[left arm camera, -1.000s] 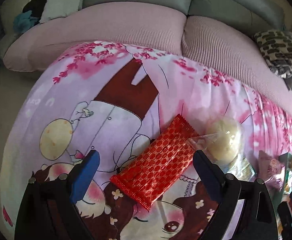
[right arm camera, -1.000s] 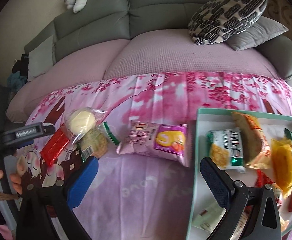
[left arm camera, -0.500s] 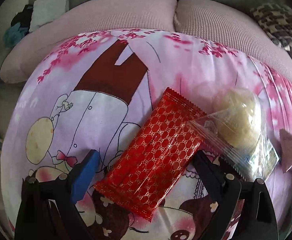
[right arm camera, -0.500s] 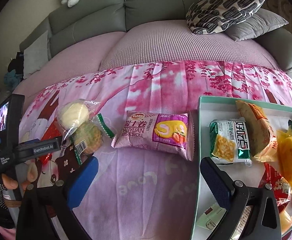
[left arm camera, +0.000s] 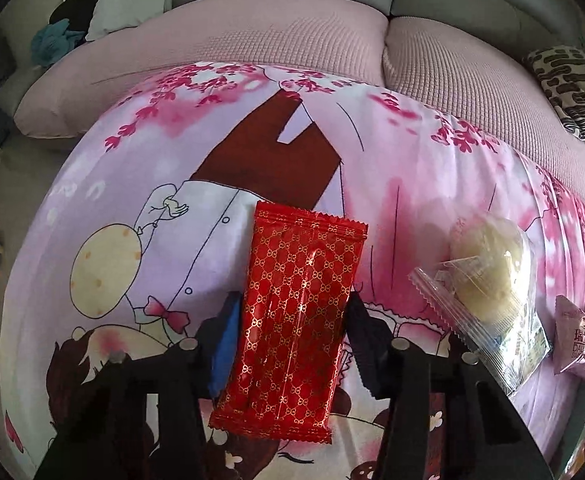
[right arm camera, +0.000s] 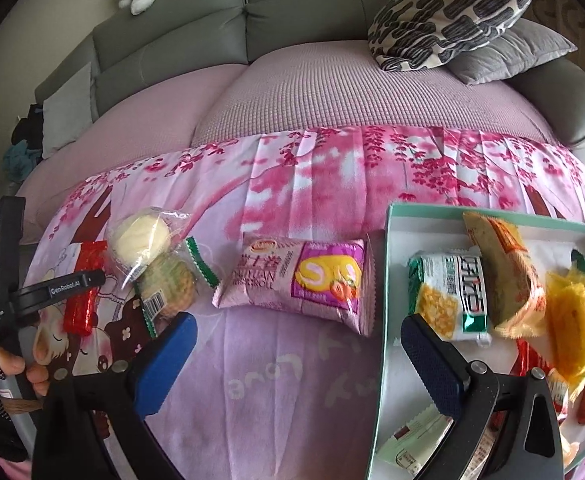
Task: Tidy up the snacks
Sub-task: 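Grasp the red patterned snack pack with the left tool, then grasp the pink Swiss roll pack with the right tool while the left tool holds the red pack, then carry the red pack and pink Swiss roll pack over the tray with both tools, then open both tools to drop the red pack and Swiss roll pack in the tray, then move both open tools back to the remaining snacks, then grasp the clear-bagged round bun with the left tool while the right tool grasps the green-edged biscuit pack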
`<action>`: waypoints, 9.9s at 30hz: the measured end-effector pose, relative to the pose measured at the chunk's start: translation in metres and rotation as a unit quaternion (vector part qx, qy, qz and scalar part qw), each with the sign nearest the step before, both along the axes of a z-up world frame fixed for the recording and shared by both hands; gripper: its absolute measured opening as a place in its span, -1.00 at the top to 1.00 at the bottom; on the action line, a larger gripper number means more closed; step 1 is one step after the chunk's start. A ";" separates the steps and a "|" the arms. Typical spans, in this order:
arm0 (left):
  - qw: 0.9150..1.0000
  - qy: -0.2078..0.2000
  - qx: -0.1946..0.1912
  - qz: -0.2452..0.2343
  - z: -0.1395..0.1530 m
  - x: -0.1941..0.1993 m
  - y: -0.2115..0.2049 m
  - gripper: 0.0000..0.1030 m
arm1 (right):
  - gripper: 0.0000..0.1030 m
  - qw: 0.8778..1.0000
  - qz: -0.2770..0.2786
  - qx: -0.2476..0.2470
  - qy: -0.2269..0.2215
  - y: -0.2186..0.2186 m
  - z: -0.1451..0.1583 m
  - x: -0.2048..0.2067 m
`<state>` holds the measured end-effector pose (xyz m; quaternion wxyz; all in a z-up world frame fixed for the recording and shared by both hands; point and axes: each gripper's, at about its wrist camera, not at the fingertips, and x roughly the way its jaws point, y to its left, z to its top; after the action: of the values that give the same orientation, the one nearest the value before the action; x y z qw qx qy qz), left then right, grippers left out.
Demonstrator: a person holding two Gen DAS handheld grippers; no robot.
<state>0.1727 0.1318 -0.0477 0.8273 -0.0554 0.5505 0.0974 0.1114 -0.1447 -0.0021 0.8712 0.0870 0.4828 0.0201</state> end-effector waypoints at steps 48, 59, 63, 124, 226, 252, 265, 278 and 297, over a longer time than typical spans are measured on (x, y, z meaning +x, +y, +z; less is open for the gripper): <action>0.998 0.049 -0.028 -0.042 0.004 -0.028 -0.052 0.04 | -0.81 0.991 0.071 -0.056 0.099 0.036 -0.050 0.035; 0.998 0.036 -0.018 -0.042 -0.005 -0.016 -0.045 -0.17 | -0.58 0.992 0.052 -0.083 0.080 0.035 -0.054 0.045; 0.999 0.030 -0.018 -0.040 -0.009 -0.012 -0.042 -0.27 | -0.44 0.993 0.041 -0.078 0.072 0.026 -0.053 0.046; 0.992 -0.089 -0.020 -0.086 0.100 -0.053 -0.105 0.09 | 0.14 0.990 -0.093 0.085 -0.056 -0.081 0.035 -0.050; 0.995 -0.077 0.028 -0.056 0.064 -0.065 -0.099 -0.85 | -1.00 0.995 -0.091 0.029 -0.023 -0.072 0.028 -0.054; 0.999 -0.020 0.031 -0.003 0.038 -0.029 -0.016 -0.84 | -1.00 0.998 0.061 -0.013 0.014 0.045 -0.015 -0.014; 1.000 -0.019 0.014 0.014 0.033 -0.009 0.005 -0.85 | -1.00 0.990 0.130 -0.043 0.037 0.101 -0.038 0.038; 0.999 -0.027 -0.010 0.020 0.032 0.001 0.011 -0.85 | -1.00 0.986 0.142 -0.070 0.045 0.117 -0.055 0.069; 0.994 -0.047 -0.078 -0.063 0.030 0.016 -0.047 -0.85 | -0.97 0.994 0.072 -0.065 0.046 0.062 -0.057 0.067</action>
<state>0.1887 0.0845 -0.0176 0.8497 -0.0896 0.5197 -0.0005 0.1787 -0.0830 -0.0587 0.8479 -0.0037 0.5280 0.0478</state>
